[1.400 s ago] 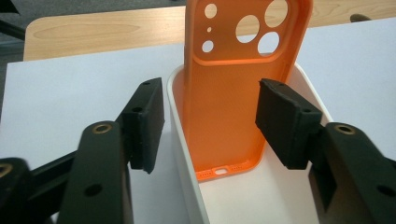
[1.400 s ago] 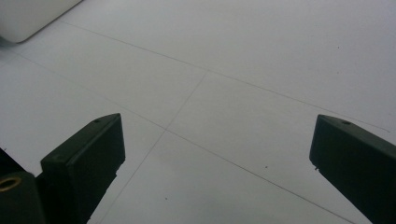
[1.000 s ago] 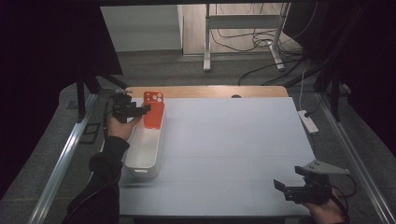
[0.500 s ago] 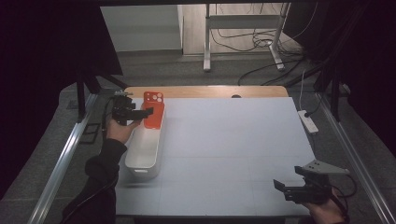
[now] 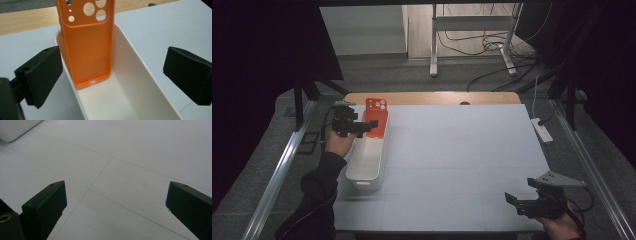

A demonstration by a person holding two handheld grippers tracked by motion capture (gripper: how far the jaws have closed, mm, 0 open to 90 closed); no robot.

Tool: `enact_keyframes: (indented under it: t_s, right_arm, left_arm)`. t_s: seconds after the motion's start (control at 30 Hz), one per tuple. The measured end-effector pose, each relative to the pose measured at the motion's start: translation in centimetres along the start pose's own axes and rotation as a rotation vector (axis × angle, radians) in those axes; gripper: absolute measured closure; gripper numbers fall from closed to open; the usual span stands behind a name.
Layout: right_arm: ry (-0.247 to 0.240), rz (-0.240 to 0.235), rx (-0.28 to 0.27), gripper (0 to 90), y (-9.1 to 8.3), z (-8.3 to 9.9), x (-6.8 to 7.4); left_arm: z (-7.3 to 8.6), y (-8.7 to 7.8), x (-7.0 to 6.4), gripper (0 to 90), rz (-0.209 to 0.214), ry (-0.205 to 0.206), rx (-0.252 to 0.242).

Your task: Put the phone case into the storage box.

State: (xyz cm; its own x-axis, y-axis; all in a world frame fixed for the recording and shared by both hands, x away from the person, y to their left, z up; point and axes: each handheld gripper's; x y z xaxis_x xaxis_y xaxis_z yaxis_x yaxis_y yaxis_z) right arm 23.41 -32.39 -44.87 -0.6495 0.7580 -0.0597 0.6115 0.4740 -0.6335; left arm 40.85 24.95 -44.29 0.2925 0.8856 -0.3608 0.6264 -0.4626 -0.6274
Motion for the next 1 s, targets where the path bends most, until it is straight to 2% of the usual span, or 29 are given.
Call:
enact_keyframes:
  t_s: [0.5, 1.0]
  right_arm:
    - [-0.002, 0.003, 0.002, 3.4, 0.0, 0.0, 0.1]
    - [-0.003, 0.004, 0.004, 3.1, 0.0, 0.0, 0.1]
  left_arm:
    - [1.0, -0.9, -1.1, 0.3, 0.007, 0.054, -0.009]
    - [1.7, -2.3, -2.6, 0.0, 0.049, 0.109, -0.024]
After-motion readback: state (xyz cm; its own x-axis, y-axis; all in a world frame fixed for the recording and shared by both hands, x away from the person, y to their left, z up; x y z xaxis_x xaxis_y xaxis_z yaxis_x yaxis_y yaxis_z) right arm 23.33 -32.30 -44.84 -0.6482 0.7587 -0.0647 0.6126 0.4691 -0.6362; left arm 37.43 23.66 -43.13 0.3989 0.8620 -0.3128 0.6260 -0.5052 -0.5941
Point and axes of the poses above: each handheld gripper's, and its own axes: y roughly forward along the jaws, z roughly out of its underside, x roughly to its left, and after that the axes turned 11 degrees about -y, right-handed
